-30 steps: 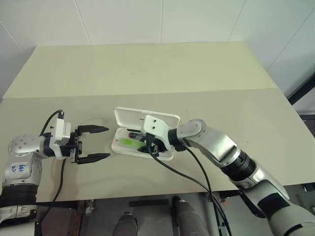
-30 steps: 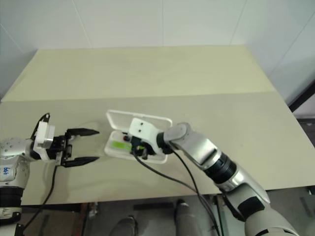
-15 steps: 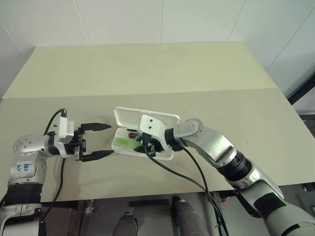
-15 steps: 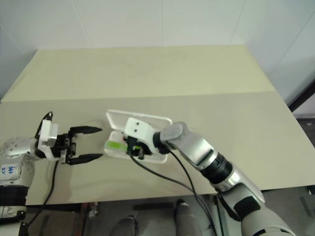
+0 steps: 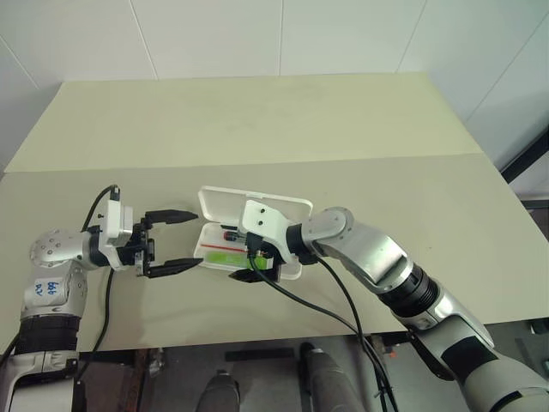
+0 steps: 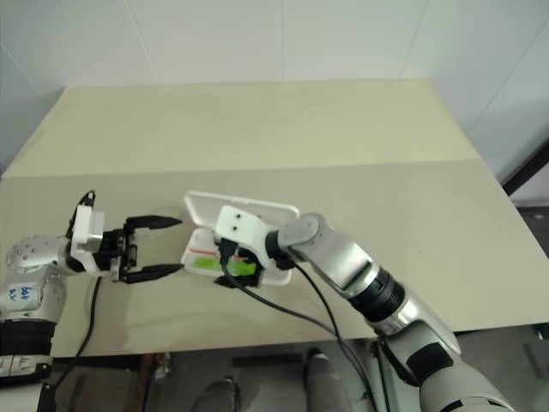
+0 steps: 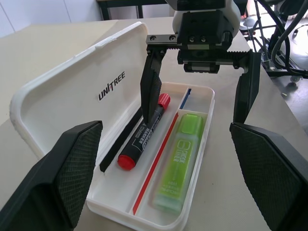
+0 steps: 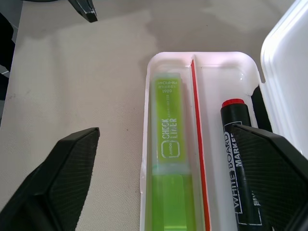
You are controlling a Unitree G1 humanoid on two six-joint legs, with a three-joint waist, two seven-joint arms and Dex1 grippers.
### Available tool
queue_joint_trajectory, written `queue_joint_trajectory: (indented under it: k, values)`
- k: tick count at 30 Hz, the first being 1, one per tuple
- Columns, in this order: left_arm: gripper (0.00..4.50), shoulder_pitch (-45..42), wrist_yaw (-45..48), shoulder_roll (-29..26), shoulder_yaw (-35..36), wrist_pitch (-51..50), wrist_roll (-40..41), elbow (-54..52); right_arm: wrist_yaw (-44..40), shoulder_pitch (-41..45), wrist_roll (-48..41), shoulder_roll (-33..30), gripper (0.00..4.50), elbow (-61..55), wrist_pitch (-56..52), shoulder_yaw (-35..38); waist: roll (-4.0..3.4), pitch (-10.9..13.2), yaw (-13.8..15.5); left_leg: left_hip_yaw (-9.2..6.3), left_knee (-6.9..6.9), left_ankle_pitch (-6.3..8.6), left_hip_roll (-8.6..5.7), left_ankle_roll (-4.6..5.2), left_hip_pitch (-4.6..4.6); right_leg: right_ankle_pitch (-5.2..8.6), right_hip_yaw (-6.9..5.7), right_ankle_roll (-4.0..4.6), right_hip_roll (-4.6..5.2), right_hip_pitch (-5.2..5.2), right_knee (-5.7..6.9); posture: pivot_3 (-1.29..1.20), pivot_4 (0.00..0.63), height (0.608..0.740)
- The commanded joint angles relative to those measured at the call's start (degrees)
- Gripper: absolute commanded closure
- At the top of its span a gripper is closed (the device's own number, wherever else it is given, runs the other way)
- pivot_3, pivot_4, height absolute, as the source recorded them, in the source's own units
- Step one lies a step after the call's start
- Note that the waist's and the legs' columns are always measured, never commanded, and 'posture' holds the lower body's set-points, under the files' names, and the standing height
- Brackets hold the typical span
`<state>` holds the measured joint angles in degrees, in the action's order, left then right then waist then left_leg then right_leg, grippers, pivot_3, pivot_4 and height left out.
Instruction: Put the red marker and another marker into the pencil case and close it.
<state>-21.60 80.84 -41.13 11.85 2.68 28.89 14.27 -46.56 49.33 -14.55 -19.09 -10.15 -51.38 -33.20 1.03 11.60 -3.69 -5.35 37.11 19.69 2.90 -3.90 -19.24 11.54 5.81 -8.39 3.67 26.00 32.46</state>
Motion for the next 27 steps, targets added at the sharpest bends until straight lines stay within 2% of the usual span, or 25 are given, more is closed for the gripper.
queue_joint_trajectory:
  k: [1,27]
  values:
    - [0.0,-0.27,-0.01,0.17,0.14,0.86,0.22,-0.62,-0.19,0.26,-0.49,0.03,0.04,-3.52,-0.16,2.31,0.0,0.0,-0.07,0.0,0.0,0.0,0.0,0.0,0.0,0.0,0.0,0.0,0.0,0.01,0.0,0.0,0.15,0.74]
    - [0.0,-3.09,0.64,2.79,-1.99,0.9,-0.12,0.82,0.2,-2.27,-3.56,-2.79,0.04,-10.5,-5.3,5.26,0.01,0.0,-1.13,-0.02,0.0,0.0,0.0,0.0,-0.01,0.0,0.0,-0.01,0.0,0.01,0.01,0.0,0.15,0.74]
